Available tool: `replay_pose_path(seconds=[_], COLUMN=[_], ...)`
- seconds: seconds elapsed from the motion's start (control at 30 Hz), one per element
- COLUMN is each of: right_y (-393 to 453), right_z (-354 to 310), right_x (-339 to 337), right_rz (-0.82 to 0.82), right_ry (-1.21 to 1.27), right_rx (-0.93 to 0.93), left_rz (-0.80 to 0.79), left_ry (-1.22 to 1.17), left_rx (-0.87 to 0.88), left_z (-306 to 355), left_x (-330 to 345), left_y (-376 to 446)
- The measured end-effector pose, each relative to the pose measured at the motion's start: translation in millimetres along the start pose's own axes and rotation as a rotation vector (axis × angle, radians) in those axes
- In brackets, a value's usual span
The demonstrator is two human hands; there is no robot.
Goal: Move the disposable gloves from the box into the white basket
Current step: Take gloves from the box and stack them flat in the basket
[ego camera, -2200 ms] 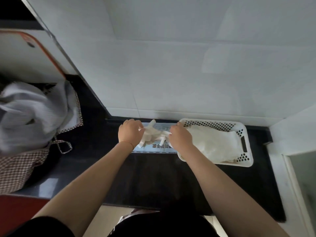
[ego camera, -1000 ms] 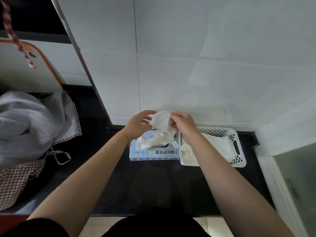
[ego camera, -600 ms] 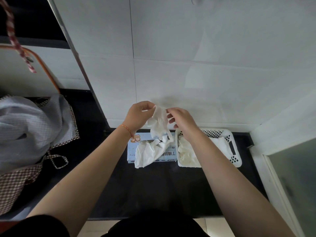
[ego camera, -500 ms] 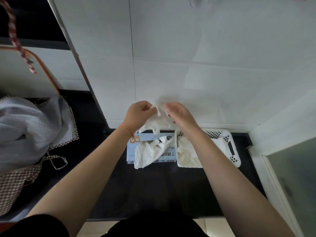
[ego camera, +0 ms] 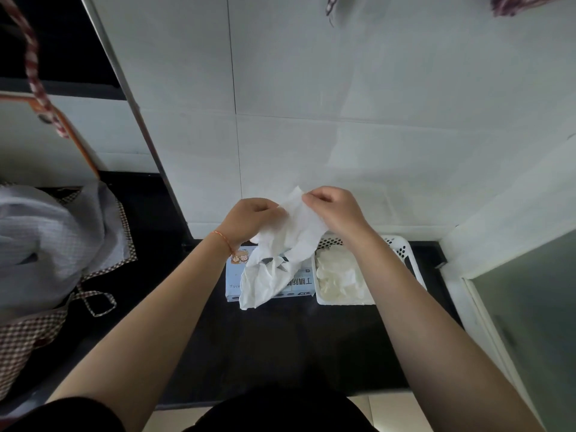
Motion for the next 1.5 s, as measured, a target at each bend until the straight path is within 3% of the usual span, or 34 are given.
replay_pose_path(seconds=[0.23, 0.53, 0.73, 0.9, 1.07, 1.27, 1.5], right_y=[-6.7, -2.9, -4.4, -7.7, -8.6, -6.0, 12.0], right_z=[-14.6, -8.0, 25.3, 66.6, 107.4, 175.0, 216.8], right_x=[10.8, -13.7, -54.1, -97.2, -136.4, -171.9, -203.4], right_rz=[-0.077, 0.129, 0.240, 0.307, 0.217, 0.108, 0.055], right_ry=[-0.068, -0.086, -0.104, 0.025, 0.149, -0.030, -0.117], right_rx=[-0.020, -0.008, 0.060, 0.240, 0.388, 0.508, 0.459], left_rz=[-0.149, -0.350, -0.307, -0.286, -0.281, -0.372, -0.255], left_ry=[0.058, 0.137, 0.149, 0.157, 0.243, 0.554, 0.841], left_rx=[0.061, -0.036, -0.054, -0.058, -0.090, -0.043, -0.034], left_z=[9.6, -18.5, -31.2, -24.0, -19.6, -21.4, -18.1], left_x=[15.9, 37.6, 52.2, 82.9, 114.1, 180.4, 224.5], left_y=[-3.6, -8.7, 4.4, 13.3, 34.6, 69.0, 99.8])
Point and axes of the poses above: each hand's wrist, its own y-axis towards the middle knuckle, its own x-axis out of the palm, z = x × y, the point moved 8 cm from there along y, towards the middle knuckle, and after that the axes turned 12 degrees about y, right-handed, at the moved point
